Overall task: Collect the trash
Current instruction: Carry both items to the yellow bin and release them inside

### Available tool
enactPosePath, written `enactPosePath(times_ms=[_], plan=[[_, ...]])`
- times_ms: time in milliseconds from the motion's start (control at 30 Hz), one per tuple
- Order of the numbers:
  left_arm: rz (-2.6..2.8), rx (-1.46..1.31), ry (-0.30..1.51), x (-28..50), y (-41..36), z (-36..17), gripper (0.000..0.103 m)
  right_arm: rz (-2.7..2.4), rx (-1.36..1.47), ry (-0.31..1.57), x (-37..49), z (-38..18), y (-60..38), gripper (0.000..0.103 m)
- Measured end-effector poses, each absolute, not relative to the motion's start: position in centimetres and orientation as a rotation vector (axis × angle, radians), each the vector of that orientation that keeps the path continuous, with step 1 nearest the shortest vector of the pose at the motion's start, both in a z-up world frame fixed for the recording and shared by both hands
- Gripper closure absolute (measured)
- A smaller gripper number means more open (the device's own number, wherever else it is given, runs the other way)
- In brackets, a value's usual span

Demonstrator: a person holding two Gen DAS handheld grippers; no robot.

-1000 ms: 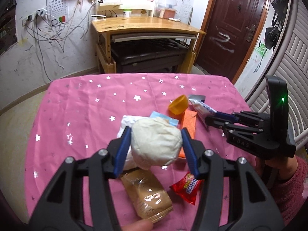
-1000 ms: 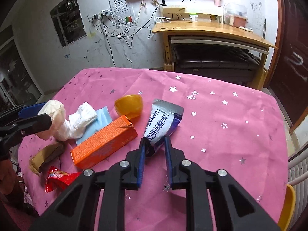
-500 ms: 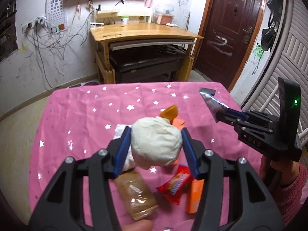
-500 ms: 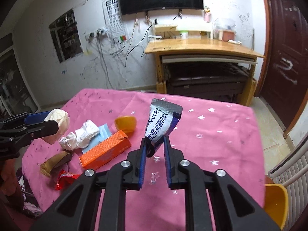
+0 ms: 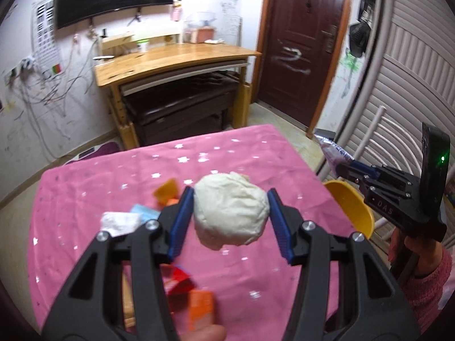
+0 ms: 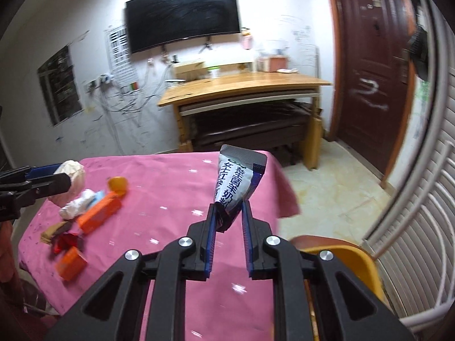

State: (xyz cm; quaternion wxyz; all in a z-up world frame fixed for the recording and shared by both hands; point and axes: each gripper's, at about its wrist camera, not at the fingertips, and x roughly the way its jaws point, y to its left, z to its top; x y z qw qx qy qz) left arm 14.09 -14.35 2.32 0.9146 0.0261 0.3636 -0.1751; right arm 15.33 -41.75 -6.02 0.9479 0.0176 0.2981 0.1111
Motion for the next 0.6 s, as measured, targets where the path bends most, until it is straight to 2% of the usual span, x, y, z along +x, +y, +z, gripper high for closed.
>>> enactPosePath(times_ms=[600], plan=[[-0.541, 0.145, 0.819, 14.8, -28.2, 0.9, 0.053, 0.09, 0.147, 0.635, 12.3, -9.8, -53.0, 0.091]])
